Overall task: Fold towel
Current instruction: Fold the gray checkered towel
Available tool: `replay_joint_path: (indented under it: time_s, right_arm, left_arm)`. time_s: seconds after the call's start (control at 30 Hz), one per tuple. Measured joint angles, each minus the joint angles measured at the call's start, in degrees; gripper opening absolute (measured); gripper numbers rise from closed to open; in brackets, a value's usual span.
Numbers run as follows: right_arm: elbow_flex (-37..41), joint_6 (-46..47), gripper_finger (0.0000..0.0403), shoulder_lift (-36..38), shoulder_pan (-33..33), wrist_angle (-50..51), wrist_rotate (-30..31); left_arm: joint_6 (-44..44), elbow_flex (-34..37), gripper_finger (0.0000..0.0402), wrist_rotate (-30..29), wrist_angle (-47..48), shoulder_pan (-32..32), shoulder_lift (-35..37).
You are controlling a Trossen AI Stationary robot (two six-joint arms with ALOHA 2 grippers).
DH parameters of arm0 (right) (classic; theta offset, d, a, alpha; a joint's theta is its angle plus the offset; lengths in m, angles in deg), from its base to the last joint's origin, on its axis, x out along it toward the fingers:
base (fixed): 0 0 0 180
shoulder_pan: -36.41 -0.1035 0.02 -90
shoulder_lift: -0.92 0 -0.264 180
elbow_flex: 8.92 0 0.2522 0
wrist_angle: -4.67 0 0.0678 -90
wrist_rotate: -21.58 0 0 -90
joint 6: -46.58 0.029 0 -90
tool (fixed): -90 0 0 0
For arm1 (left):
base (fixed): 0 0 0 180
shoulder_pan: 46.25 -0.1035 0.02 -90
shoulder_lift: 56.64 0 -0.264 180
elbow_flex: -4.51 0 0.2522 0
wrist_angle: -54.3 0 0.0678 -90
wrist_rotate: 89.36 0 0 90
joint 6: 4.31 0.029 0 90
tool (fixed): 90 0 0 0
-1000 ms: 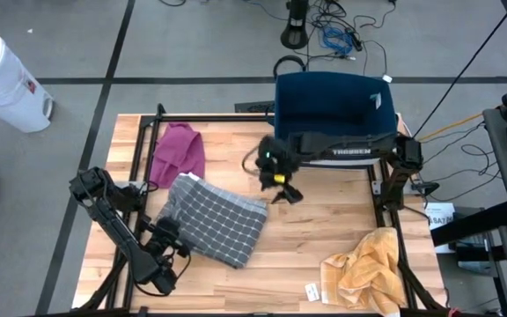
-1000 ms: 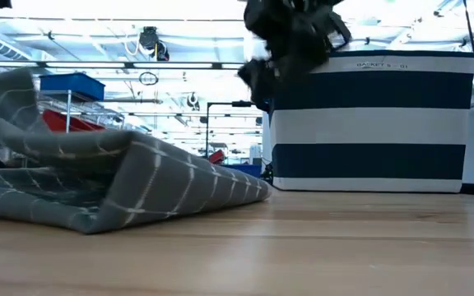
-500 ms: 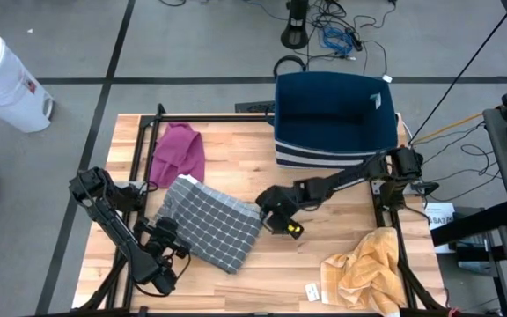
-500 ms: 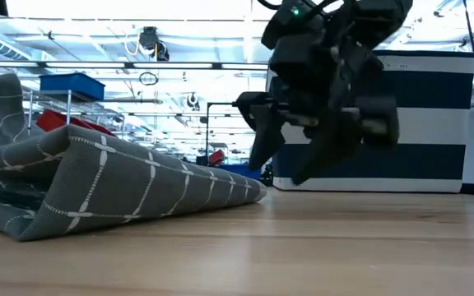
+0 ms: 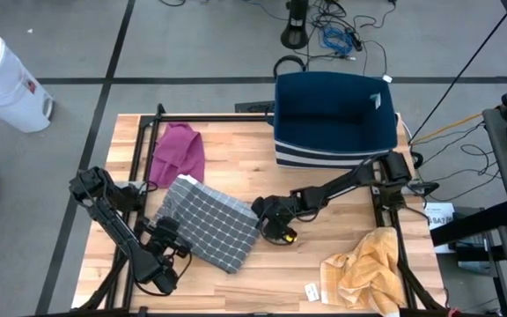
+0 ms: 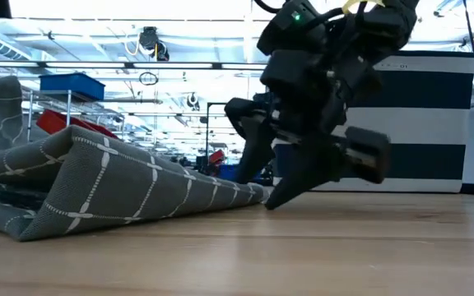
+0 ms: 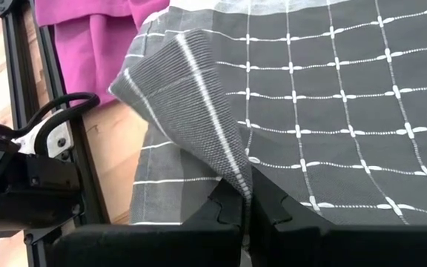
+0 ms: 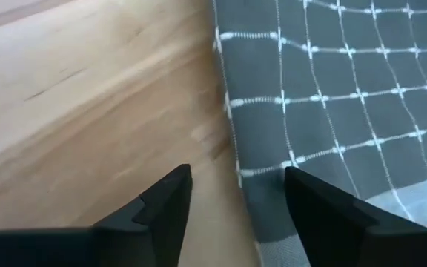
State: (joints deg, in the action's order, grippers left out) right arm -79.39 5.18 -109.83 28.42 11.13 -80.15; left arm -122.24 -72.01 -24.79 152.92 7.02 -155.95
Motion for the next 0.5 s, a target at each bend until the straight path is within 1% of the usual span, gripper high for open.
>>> replay_joint_path:
  time_s: [0.07,0.2,0.33,0.43,0.5]
  right_arm:
    - [0.0,0.5,0.019,-1.1,-0.1,-2.7,1.7]
    - [0.0,0.7,0.0169,-1.8,-0.1,-6.0,3.0]
    - [0.0,0.3,0.0143,-1.7,0.0,-7.1,8.0]
    - [0.0,0.1,0.0107,-1.7,0.2,-5.9,9.0]
    - [0.0,0.1,0.0068,-1.7,0.5,-4.8,8.9]
  left_arm:
    - [0.1,0.0,0.0,0.0,0.0,0.0,0.0]
    - [0.4,0.0,0.0,0.0,-0.1,0.0,0.0]
    - [0.7,0.0,0.0,0.0,-0.3,0.0,0.0]
    - [1.2,0.0,0.0001,0.0,-0.3,0.0,0.0]
    - [1.3,0.0,0.0008,0.0,-0.3,0.0,0.0]
